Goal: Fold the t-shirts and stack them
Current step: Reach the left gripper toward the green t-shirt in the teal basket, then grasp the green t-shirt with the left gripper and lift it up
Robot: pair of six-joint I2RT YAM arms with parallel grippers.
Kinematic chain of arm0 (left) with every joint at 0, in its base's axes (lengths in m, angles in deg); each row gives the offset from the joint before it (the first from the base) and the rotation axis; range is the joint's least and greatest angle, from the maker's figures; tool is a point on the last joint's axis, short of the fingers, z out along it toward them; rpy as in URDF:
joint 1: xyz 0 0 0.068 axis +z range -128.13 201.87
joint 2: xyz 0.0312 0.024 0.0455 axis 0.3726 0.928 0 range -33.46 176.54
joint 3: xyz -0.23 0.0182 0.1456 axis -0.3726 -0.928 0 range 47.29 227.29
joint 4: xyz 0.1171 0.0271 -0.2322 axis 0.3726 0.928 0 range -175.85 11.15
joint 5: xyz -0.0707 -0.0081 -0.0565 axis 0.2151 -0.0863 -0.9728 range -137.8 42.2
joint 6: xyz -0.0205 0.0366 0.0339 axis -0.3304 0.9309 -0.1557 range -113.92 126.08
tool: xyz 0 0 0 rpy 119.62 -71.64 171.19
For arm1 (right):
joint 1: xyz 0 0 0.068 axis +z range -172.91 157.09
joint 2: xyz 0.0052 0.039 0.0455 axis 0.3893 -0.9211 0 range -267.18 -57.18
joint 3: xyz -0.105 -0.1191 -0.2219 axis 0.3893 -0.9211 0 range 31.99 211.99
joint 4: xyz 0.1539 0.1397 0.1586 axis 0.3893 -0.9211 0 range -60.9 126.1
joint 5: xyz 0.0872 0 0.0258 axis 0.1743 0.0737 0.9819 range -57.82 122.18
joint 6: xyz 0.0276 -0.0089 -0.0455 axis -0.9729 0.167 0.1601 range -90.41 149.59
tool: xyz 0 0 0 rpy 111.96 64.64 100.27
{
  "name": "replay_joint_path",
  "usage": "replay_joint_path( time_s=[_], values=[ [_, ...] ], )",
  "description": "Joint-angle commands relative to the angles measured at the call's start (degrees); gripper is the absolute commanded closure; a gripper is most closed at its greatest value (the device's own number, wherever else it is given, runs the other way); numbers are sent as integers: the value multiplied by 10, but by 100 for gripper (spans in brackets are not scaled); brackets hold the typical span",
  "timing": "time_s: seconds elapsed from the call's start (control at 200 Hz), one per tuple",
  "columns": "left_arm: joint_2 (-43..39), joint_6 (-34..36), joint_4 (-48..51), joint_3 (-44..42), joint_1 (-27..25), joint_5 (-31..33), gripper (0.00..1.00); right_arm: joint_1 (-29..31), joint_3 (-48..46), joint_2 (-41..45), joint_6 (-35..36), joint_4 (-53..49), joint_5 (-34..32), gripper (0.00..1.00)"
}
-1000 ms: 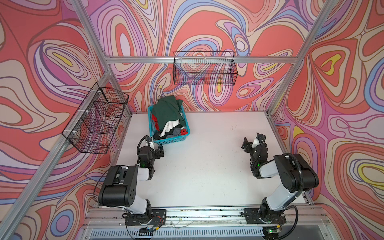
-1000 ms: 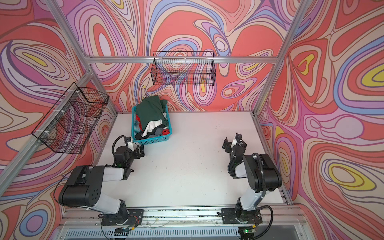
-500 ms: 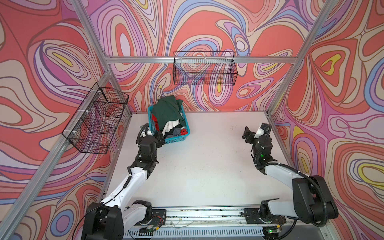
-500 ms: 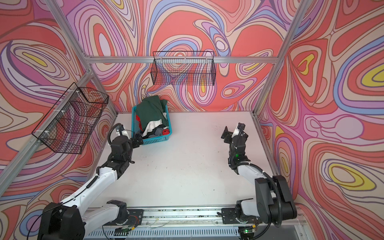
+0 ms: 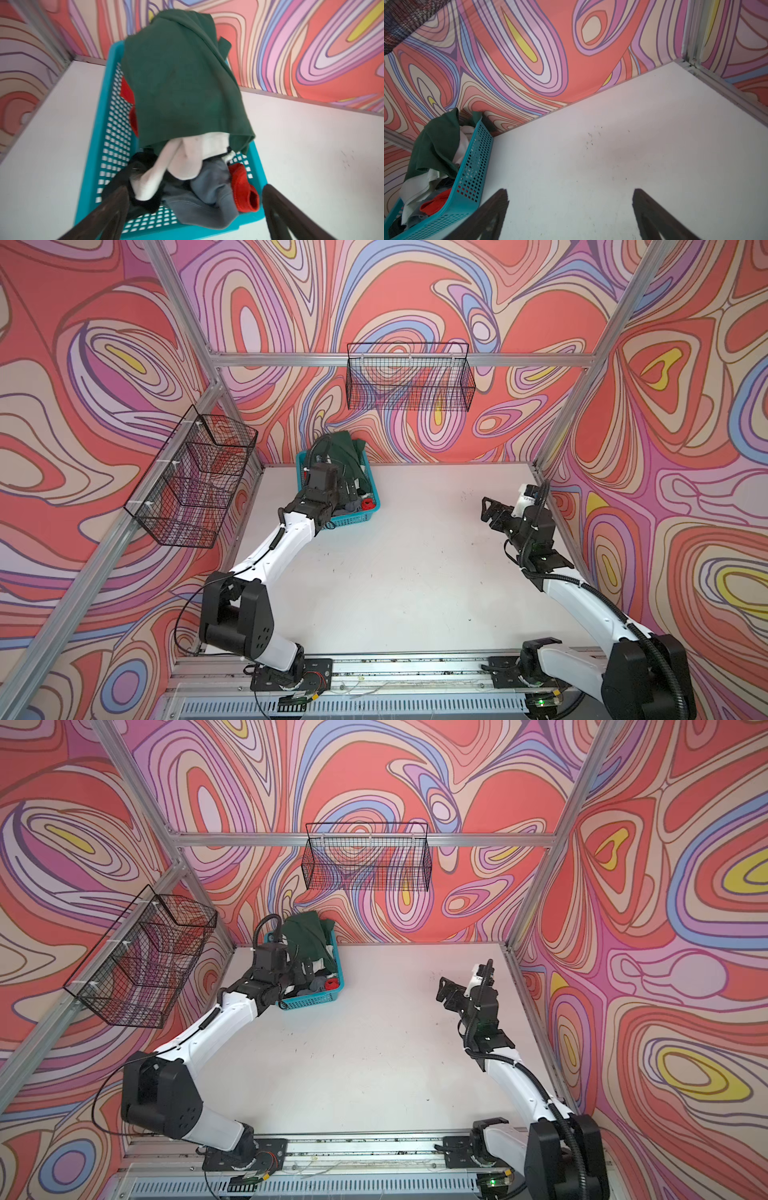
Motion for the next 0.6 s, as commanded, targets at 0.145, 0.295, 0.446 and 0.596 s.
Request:
replay_joint_path(
  time_s=[0.145, 0.295, 0.446, 0.596],
  values=[
    [89, 13, 50, 92, -30, -61, 10, 3, 2, 5, -30, -43, 16, 2],
    [143, 9, 61, 134, -31, -82, 14, 2, 5, -6, -38, -45, 33, 2],
    [185, 15, 65, 173, -31, -71, 16, 2, 8, -16, -40, -61, 39, 2],
    [222, 12, 90, 226, -32, -59, 21, 2, 5, -20, -47, -65, 47, 2]
  ],
)
